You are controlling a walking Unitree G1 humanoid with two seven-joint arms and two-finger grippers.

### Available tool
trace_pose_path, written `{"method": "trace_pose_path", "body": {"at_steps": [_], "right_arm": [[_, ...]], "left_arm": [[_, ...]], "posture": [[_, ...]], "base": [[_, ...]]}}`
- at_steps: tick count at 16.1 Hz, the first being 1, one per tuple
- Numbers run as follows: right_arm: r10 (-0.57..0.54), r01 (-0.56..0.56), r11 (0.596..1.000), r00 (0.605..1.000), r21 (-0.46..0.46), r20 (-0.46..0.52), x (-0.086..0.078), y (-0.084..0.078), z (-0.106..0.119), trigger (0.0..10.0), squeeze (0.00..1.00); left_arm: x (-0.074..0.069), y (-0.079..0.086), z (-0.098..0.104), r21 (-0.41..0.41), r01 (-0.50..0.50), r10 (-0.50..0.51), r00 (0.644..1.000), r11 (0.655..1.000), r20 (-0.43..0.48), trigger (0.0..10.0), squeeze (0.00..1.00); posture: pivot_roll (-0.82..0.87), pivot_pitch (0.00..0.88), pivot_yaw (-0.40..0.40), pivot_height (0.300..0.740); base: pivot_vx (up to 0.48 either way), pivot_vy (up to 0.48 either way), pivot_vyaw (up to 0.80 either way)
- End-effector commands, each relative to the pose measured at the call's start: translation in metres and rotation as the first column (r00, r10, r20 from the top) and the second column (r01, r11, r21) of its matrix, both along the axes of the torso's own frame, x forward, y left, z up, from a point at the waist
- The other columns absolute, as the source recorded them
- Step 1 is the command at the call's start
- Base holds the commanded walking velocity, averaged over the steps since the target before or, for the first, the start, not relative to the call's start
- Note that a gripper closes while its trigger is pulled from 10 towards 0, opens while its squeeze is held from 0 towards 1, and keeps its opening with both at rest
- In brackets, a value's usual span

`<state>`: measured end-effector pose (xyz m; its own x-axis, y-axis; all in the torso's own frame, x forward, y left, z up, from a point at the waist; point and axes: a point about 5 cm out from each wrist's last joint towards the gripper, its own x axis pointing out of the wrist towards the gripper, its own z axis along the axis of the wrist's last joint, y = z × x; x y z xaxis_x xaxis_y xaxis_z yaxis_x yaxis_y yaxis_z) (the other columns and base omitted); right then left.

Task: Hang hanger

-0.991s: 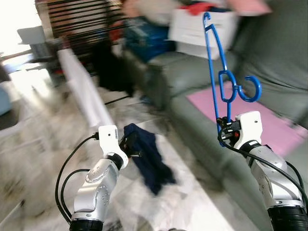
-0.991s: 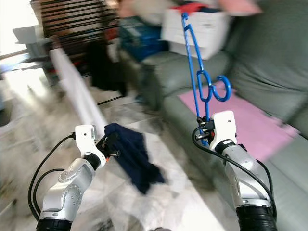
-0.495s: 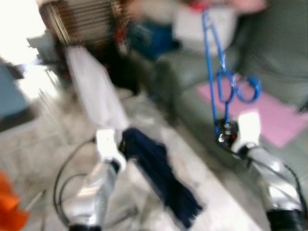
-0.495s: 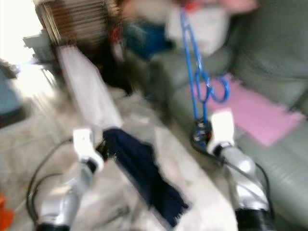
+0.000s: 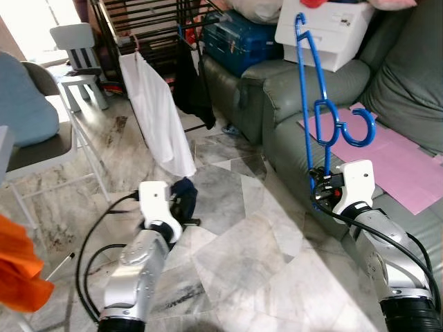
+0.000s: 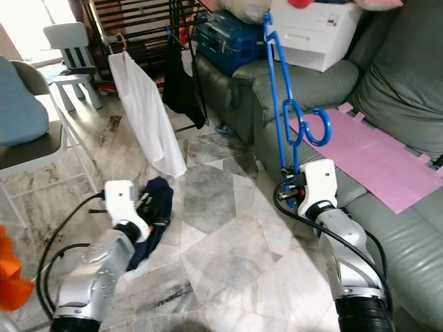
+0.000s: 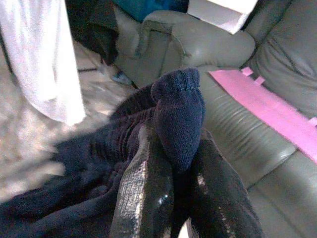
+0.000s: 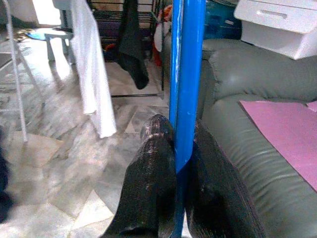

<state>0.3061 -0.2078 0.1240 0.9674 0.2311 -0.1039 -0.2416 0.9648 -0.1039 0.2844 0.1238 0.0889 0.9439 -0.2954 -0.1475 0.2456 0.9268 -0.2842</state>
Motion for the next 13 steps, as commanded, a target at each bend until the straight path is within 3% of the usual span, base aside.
{"method": "trace_pose_path", "body": {"at_steps": [1, 3, 4, 5, 6, 7, 8, 9, 10, 11, 12, 13], "right_arm": [[0.026, -0.026, 0.999, 1.000, -0.022, -0.005, 0.000, 0.001, 0.001, 10.0, 0.00], [0.090, -0.104, 0.988, 0.989, -0.114, -0.121, -0.005, -0.002, -0.013, 10.0, 0.00], [0.107, -0.131, 0.982, 0.980, -0.139, -0.170, -0.008, -0.006, -0.018, 10.0, 0.00], [0.133, -0.168, 0.972, 0.969, -0.162, -0.210, -0.012, -0.012, -0.022, 10.0, 0.00], [0.141, -0.180, 0.969, 0.966, -0.171, -0.217, -0.013, -0.015, -0.021, 10.0, 0.00], [0.143, -0.190, 0.962, 0.962, -0.194, -0.233, -0.014, -0.021, -0.020, 10.0, 0.00], [0.145, -0.195, 0.961, 0.960, -0.198, -0.240, -0.015, -0.023, -0.019, 10.0, 0.00], [0.155, -0.208, 0.957, 0.955, -0.200, -0.252, -0.016, -0.026, -0.018, 10.0, 0.00], [0.187, -0.254, 0.942, 0.941, -0.221, -0.284, -0.021, -0.030, -0.018, 10.0, 0.00], [0.225, -0.302, 0.925, 0.925, -0.231, -0.307, -0.027, -0.032, -0.018, 10.0, 0.00], [0.267, -0.352, 0.908, 0.903, -0.226, -0.336, -0.033, -0.033, -0.019, 10.0, 0.00], [0.298, -0.394, 0.892, 0.882, -0.221, -0.366, -0.038, -0.034, -0.020, 10.0, 0.00]], "left_arm": [[0.002, 0.002, 0.006, 0.032, 0.015, -0.017, 0.999, 0.999, 0.046, 10.0, 0.00], [0.006, 0.002, 0.016, 0.103, 0.105, -0.116, 0.987, 0.989, 0.107, 10.0, 0.00], [0.009, 0.003, 0.023, 0.190, 0.171, -0.200, 0.969, 0.967, 0.143, 10.0, 0.00], [0.015, 0.004, 0.031, 0.294, 0.253, -0.309, 0.937, 0.922, 0.164, 10.0, 0.00], [0.017, 0.006, 0.035, 0.350, 0.297, -0.370, 0.915, 0.889, 0.163, 10.0, 0.00], [0.021, 0.009, 0.041, 0.478, 0.343, -0.462, 0.873, 0.809, 0.156, 10.0, 0.00], [0.023, 0.011, 0.043, 0.526, 0.352, -0.494, 0.856, 0.774, 0.153, 10.0, 0.00], [0.027, 0.013, 0.048, 0.612, 0.361, -0.548, 0.824, 0.704, 0.145, 10.0, 0.00], [0.033, 0.017, 0.056, 0.726, 0.346, -0.613, 0.779, 0.595, 0.131, 10.0, 0.00], [0.039, 0.021, 0.058, 0.828, 0.316, -0.665, 0.742, 0.463, 0.089, 10.0, 0.00], [0.044, 0.025, 0.060, 0.882, 0.278, -0.681, 0.729, 0.381, 0.065, 10.0, 0.00], [0.049, 0.028, 0.062, 0.913, 0.250, -0.696, 0.716, 0.323, 0.050, 10.0, 0.00]], "posture": [[-0.20, 0.000, 0.055, 0.740], [-0.20, 0.000, 0.053, 0.740], [-0.20, 0.000, 0.052, 0.740], [-0.20, 0.000, 0.054, 0.740], [-0.20, 0.000, 0.059, 0.740], [-0.20, 0.000, 0.066, 0.740], [-0.21, 0.000, 0.071, 0.740], [-0.21, 0.000, 0.082, 0.740], [-0.21, 0.000, 0.093, 0.740], [-0.21, 0.000, 0.097, 0.740], [-0.21, 0.000, 0.100, 0.740], [-0.21, 0.000, 0.101, 0.740]], "base": [[0.000, 0.000, 0.00], [0.000, 0.000, 0.00], [0.000, 0.000, 0.00], [0.000, 0.000, 0.00], [0.000, 0.000, 0.00], [0.000, 0.000, 0.00], [0.000, 0.000, 0.00], [0.000, 0.000, 0.00], [0.000, 0.000, 0.00], [0.000, 0.000, 0.00], [0.000, 0.000, 0.00], [0.000, 0.000, 0.00]]}}
